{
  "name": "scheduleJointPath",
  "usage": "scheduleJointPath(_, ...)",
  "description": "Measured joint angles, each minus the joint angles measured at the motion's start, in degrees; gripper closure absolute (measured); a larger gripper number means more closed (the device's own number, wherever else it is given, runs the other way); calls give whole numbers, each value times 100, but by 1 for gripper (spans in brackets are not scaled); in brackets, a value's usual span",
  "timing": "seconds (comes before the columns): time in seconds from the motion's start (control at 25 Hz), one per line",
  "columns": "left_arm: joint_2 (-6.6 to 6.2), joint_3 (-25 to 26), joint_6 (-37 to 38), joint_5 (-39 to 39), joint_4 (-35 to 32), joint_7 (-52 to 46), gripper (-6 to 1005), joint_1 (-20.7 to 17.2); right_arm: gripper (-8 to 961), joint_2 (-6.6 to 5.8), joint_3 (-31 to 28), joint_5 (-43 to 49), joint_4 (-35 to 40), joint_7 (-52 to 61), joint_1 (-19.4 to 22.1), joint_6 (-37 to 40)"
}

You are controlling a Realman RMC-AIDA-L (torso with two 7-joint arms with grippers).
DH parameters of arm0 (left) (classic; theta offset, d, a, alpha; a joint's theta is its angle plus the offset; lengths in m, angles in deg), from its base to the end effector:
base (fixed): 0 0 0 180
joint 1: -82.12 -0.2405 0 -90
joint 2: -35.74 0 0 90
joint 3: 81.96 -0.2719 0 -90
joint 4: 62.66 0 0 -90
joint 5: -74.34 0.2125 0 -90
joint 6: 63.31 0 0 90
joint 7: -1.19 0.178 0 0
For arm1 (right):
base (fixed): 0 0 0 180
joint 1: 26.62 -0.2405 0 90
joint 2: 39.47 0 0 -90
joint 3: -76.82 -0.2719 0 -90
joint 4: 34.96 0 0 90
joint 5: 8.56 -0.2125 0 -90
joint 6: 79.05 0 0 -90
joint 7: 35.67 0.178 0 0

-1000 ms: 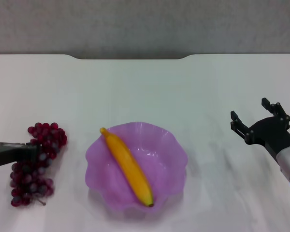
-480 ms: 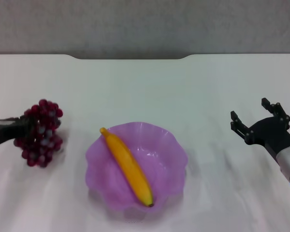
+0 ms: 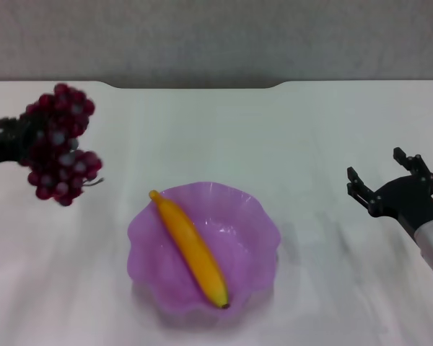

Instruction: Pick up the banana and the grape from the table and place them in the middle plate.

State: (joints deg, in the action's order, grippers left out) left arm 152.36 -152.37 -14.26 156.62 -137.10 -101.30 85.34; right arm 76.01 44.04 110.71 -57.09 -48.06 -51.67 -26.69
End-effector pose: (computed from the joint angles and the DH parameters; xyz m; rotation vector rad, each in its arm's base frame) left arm -0.2786 0.3642 0.0712 -1.9865 -0.8083 -0.7397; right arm 0.3237 0.3759 -0.0735 -1.8428 0.4013 0.4175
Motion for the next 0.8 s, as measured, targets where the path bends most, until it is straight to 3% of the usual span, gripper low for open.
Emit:
scheduleJointPath(0.32,-10,5,1274,242,-1169,-444,949,-246,65,0,0,-1,-1,0,-25,-31)
scheduleJointPath(0.44,-6,-66,1407,599,-1386,-681,951,-229,65,0,-1,-10,-2,0,-21,-31)
scheduleJointPath(0.8,9,-1002,1479,3545,-2575,-2663,951,206,65,0,0,-8,-2,0,-25,-42)
